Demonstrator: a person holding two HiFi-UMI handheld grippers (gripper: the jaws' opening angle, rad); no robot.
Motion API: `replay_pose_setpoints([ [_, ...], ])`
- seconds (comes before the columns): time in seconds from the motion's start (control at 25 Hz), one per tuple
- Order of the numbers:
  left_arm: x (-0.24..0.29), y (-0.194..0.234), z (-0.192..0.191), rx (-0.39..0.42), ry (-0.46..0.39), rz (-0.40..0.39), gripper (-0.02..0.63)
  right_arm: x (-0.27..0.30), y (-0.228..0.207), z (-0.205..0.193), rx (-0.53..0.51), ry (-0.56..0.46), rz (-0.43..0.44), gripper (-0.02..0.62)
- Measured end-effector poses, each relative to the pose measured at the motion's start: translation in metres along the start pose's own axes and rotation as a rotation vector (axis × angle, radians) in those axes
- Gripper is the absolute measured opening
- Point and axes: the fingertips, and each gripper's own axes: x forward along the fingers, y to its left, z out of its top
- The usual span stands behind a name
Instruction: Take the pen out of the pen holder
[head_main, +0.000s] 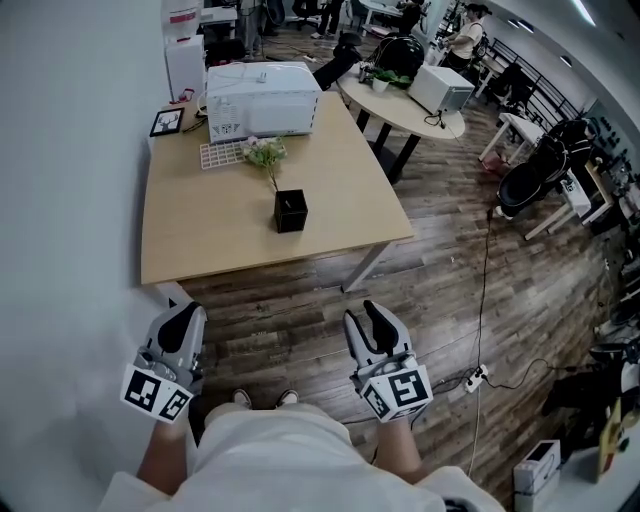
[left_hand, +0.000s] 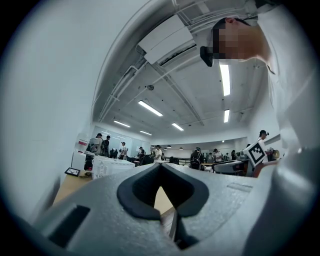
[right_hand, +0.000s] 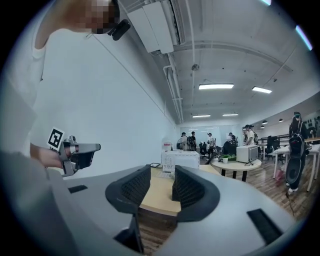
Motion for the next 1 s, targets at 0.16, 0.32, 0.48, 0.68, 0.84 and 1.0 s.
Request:
replay_pose_setpoints([
  [0.16, 0.005, -0.007, -0.001, 0.005, 0.003, 0.017, 0.012, -0.002, -0.017, 0.01, -0.007, -0.026, 0.032, 0.259],
  [0.32, -0.001, -0.009, -0.003, 0.013, 0.009, 0.049, 0.012, -0.001, -0.027, 0.017, -0.016, -0.047, 0.071, 0.293],
  [0.48, -0.011, -0.007, -0.01, 0.013, 0.024, 0.096, 0.012, 0.003, -0.034, 0.015, 0.047, -0.077, 0.094, 0.4],
  [0.68, -0.017, 0.004, -0.018, 0.002, 0.043, 0.131, 0.012, 0.02, -0.032, 0.005, 0.041, -0.051, 0.103, 0.409],
  [0.84, -0.006, 0.019, -0.032, -0.033, 0.064, 0.132, 0.012, 0.039, -0.026, -0.005, 0.026, -0.006, 0.123, 0.408],
  [1.0, 0.027, 0.038, -0.047, -0.062, 0.073, 0.088, 0.012, 0.066, -0.031, -0.015, 0.012, 0.041, 0.114, 0.408],
])
